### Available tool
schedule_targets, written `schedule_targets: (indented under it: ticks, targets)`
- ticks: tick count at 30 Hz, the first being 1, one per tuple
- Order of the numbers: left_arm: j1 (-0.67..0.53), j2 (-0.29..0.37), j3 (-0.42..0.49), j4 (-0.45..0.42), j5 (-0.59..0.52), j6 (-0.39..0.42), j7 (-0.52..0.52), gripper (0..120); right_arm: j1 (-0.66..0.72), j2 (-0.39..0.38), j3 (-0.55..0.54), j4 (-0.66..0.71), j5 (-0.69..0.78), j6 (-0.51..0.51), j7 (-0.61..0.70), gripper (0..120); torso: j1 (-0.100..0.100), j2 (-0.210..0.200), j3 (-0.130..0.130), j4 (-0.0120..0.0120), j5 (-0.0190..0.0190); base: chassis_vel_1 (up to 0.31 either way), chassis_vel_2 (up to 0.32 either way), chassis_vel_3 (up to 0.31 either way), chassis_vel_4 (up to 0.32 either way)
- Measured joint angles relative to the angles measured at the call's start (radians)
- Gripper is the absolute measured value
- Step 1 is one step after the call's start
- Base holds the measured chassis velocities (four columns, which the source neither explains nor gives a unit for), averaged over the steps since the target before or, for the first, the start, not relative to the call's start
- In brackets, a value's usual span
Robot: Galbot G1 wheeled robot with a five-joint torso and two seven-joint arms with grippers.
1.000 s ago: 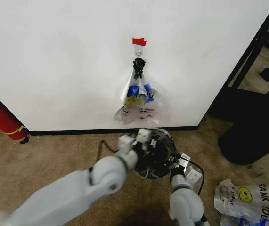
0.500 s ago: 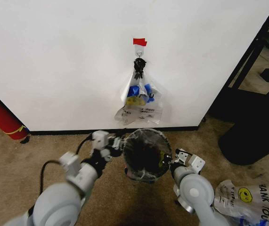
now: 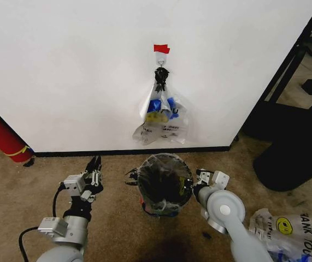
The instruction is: Pick up the garbage bag from the wall and place it over the trash bin.
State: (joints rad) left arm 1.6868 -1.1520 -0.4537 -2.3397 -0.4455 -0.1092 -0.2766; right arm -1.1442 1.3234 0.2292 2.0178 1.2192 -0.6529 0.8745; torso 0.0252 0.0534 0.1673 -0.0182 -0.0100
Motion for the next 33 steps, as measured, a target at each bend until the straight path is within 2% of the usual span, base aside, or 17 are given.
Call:
schedule_targets:
  ticks: [4, 6, 8, 12, 14, 16, 20, 22, 24, 25, 26, 30, 31, 33]
  targets:
    - [-0.005, -0.004, 0.003, -0.008, -0.004, 0.003, -0.005, 22, 0.004, 0.006, -0.002, -0.007, -0.007, -0.007, -0.018, 22, 0.0, 0.0, 0.0, 0.0, -0.0001, 0.0, 0.0, 0.0, 0.0]
    - [-0.008, -0.008, 0.012, -0.008, -0.005, 0.006, -0.006, 32, 0.003, 0.01, -0.002, -0.011, -0.014, -0.013, -0.024, 34, 0.0, 0.0, 0.0, 0.0, -0.0001, 0.0, 0.0, 0.0, 0.0]
    - [-0.008, -0.009, 0.013, -0.007, -0.006, 0.007, -0.006, 34, 0.002, 0.01, -0.001, -0.012, -0.015, -0.014, -0.027, 36, 0.0, 0.0, 0.0, 0.0, -0.0001, 0.0, 0.0, 0.0, 0.0]
    - [-0.015, -0.022, 0.023, 0.005, -0.008, 0.008, -0.009, 45, -0.006, 0.006, 0.003, -0.017, -0.044, -0.017, -0.048, 50, 0.0, 0.0, 0.0, 0.0, -0.0002, 0.0, 0.0, 0.0, 0.0]
    - [-0.016, -0.022, 0.027, 0.001, -0.009, 0.009, -0.01, 58, -0.027, 0.003, 0.01, -0.003, -0.107, -0.016, -0.11, 63, 0.0, 0.0, 0.0, 0.0002, -0.0001, 0.0, 0.0, 0.0, 0.0]
    - [-0.016, -0.02, 0.027, -0.001, -0.009, 0.009, -0.01, 62, -0.034, 0.001, 0.011, 0.004, -0.123, -0.016, -0.126, 65, 0.0, 0.0, 0.0, 0.0001, -0.0001, 0.0, 0.0, 0.0, 0.0]
    - [-0.034, -0.012, 0.028, 0.009, -0.009, 0.0, -0.007, 77, -0.09, -0.008, 0.018, 0.053, -0.269, 0.024, -0.28, 80, 0.0, 0.0, 0.0, -0.0001, 0.0001, 0.0, 0.0, 0.0, 0.0]
    - [-0.058, -0.014, 0.028, 0.051, 0.014, -0.027, -0.008, 89, -0.133, -0.009, 0.032, 0.088, -0.5, 0.172, -0.41, 91, 0.0, 0.0, 0.0, 0.0002, 0.0, 0.0, 0.0, 0.0, 0.0]
    - [-0.06, -0.015, 0.028, 0.058, 0.018, -0.031, -0.009, 90, -0.141, -0.009, 0.037, 0.094, -0.537, 0.198, -0.429, 93, 0.0, 0.0, 0.0, 0.0002, -0.0001, 0.0, 0.0, 0.0, 0.0]
    - [-0.065, -0.017, 0.027, 0.075, 0.033, -0.044, -0.008, 94, -0.165, -0.007, 0.049, 0.111, -0.626, 0.267, -0.472, 97, 0.0, 0.0, 0.0, 0.0002, -0.0001, 0.0, 0.0, 0.0, 0.0]
    - [-0.066, -0.017, 0.027, 0.08, 0.038, -0.05, -0.007, 95, -0.173, -0.007, 0.053, 0.117, -0.649, 0.287, -0.484, 98, 0.0, 0.0, 0.0, 0.0002, -0.0001, 0.0, 0.0, 0.0, 0.0]
    - [-0.079, -0.034, 0.018, 0.177, 0.157, -0.183, 0.028, 100, -0.38, 0.047, 0.175, 0.203, -1.072, 0.661, -0.661, 100, 0.0, 0.0, 0.0, -0.0001, 0.0, 0.0, 0.0, 0.0, 0.0]
    - [-0.079, -0.034, 0.018, 0.177, 0.157, -0.183, 0.028, 100, -0.38, 0.047, 0.175, 0.203, -1.072, 0.661, -0.661, 100, 0.0, 0.0, 0.0, -0.0001, 0.0, 0.0, 0.0, 0.0, 0.0]
    - [-0.073, -0.042, 0.011, 0.19, 0.187, -0.224, 0.056, 100, -0.485, 0.092, 0.22, 0.249, -1.16, 0.769, -0.688, 100, 0.0, 0.0, 0.0, 0.0001, -0.0001, 0.0, 0.0, 0.0, 0.0]
